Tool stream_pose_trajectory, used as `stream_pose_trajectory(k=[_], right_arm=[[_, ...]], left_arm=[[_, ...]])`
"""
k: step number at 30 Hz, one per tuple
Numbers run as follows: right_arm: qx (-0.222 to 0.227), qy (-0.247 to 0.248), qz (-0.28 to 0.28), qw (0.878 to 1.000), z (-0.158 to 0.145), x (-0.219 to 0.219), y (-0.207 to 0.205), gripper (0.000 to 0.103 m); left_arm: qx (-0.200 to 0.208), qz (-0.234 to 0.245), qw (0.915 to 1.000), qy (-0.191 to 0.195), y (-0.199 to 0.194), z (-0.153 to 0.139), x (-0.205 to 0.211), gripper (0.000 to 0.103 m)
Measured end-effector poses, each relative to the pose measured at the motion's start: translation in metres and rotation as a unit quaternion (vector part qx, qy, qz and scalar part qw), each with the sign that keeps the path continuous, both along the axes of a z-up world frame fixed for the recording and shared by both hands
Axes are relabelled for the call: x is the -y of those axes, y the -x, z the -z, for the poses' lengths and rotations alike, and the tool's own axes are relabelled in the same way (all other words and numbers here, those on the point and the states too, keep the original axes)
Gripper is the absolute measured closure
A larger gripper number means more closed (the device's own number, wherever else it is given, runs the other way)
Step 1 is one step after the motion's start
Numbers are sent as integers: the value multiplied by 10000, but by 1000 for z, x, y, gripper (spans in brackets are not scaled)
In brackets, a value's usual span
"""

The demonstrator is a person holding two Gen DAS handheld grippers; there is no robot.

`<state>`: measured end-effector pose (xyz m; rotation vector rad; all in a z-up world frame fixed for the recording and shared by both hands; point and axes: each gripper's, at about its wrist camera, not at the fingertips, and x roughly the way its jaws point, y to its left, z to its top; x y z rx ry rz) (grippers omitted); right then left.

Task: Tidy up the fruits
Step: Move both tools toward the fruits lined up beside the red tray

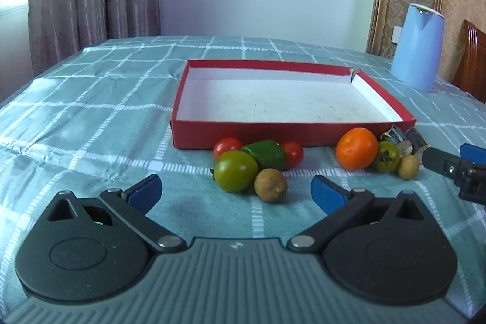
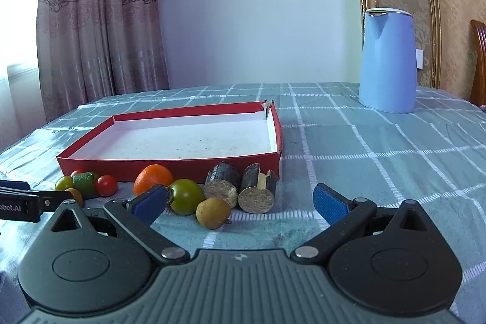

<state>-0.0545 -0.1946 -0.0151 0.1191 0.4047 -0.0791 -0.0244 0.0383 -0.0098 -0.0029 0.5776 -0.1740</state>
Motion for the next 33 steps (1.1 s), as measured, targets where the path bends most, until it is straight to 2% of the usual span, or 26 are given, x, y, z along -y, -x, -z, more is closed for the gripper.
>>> stream_pose_trajectory(k=[8, 11, 19, 26, 30, 33], right_arm=[[-54, 174, -63, 9998, 0, -5, -4, 0], [-110, 99, -37, 9999, -1, -2, -6, 0], [-557, 75, 2, 9984, 4, 1, -21, 0], [-528, 208, -96, 9983, 4, -2, -20, 0], [-435, 195, -45, 9989, 3, 0, -18, 0], [-467, 200, -70, 9987, 3, 1, -19, 0]], left_arm=[[31, -130, 9999, -70, -2, 4, -4, 0], [25, -175, 9998, -64, -3, 5, -6, 0], [2, -154, 9999, 6, -4, 6, -6, 0], [129, -70, 9999, -72, -1, 4, 2, 0], [214, 139, 9996, -108, 2, 1, 11, 0], [225, 65, 9995, -190, -1, 2, 15, 0]])
